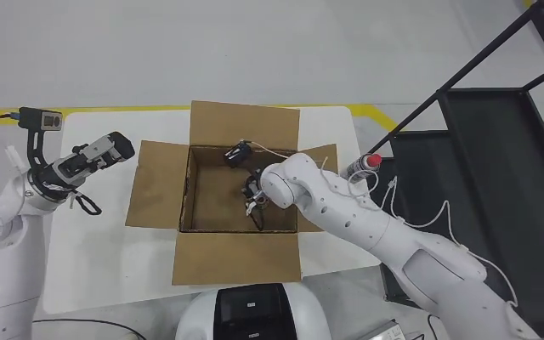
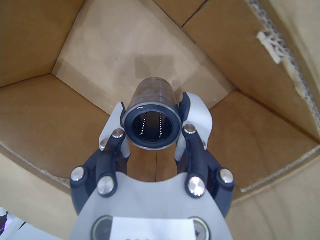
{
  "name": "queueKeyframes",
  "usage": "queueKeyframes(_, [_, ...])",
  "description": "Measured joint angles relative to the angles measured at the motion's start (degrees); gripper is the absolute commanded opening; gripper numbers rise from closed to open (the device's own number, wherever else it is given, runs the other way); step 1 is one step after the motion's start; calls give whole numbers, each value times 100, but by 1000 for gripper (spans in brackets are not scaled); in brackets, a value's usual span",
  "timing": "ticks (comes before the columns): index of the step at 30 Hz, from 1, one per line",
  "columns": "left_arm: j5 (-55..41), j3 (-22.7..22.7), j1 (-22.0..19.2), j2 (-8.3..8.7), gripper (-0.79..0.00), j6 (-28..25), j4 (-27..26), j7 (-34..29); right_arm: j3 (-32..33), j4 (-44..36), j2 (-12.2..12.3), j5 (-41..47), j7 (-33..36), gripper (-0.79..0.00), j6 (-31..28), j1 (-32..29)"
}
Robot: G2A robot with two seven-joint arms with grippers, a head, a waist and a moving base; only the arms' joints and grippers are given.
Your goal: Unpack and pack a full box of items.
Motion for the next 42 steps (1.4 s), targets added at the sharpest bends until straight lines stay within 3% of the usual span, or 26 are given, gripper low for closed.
queueKeyframes(18, [0,0,0,0,0,0,0,0,-492,1393,-665,222,-472,-785,-142,192])
queueKeyframes(19, [0,0,0,0,0,0,0,0,-503,1458,-698,223,-494,-536,-148,196])
queueKeyframes(20, [0,0,0,0,0,0,0,0,-509,1505,-721,222,-505,-348,-151,201])
queueKeyframes(21, [0,0,0,0,0,0,0,0,-511,1548,-742,217,-510,0,-152,206])
queueKeyframes(31, [0,0,0,0,0,0,0,0,-202,1392,-754,99,-473,0,-130,206])
queueKeyframes(36, [0,0,0,0,0,0,0,0,328,357,-491,-189,-107,0,-77,-52])
queueKeyframes(42, [0,0,0,0,0,0,0,0,1295,-1411,-38,-674,816,0,-191,-787])
